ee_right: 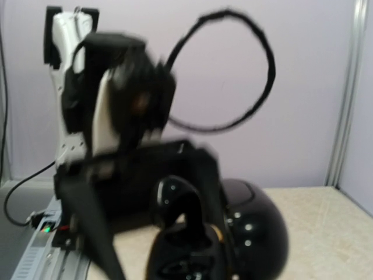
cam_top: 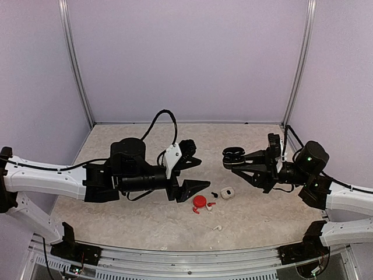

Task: Insert the wireless bluetooth earbuds into the charging case
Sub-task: Move the right earbud to the center of the board.

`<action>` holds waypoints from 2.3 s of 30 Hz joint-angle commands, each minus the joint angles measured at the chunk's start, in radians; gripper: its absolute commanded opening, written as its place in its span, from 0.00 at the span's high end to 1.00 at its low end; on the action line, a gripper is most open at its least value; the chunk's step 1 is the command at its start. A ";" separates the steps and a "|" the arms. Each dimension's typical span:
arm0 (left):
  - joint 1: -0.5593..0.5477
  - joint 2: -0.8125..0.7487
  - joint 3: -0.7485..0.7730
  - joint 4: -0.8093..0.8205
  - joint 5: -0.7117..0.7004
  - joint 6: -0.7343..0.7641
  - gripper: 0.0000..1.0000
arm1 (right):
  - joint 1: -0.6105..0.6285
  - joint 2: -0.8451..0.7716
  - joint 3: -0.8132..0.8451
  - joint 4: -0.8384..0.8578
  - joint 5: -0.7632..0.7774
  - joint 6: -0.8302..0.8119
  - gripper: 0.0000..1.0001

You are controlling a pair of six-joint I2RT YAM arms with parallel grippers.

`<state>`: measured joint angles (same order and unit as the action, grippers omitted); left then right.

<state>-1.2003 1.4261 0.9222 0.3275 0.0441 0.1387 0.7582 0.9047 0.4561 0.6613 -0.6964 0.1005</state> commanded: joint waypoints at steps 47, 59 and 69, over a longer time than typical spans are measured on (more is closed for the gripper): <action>0.086 0.050 0.259 -0.198 0.245 -0.157 0.28 | 0.012 0.073 0.098 -0.100 -0.230 -0.007 1.00; 0.241 0.008 0.144 -0.079 0.272 -0.255 0.17 | -0.110 -0.014 0.031 -0.115 -0.112 0.097 1.00; 0.268 0.341 0.396 -0.456 0.219 -0.070 0.25 | -0.287 -0.103 -0.024 -0.180 -0.092 0.183 1.00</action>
<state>-0.9054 1.6482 1.2331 0.0868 0.2752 -0.0708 0.5285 0.8440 0.4610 0.5056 -0.7994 0.2279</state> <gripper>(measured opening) 0.761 0.233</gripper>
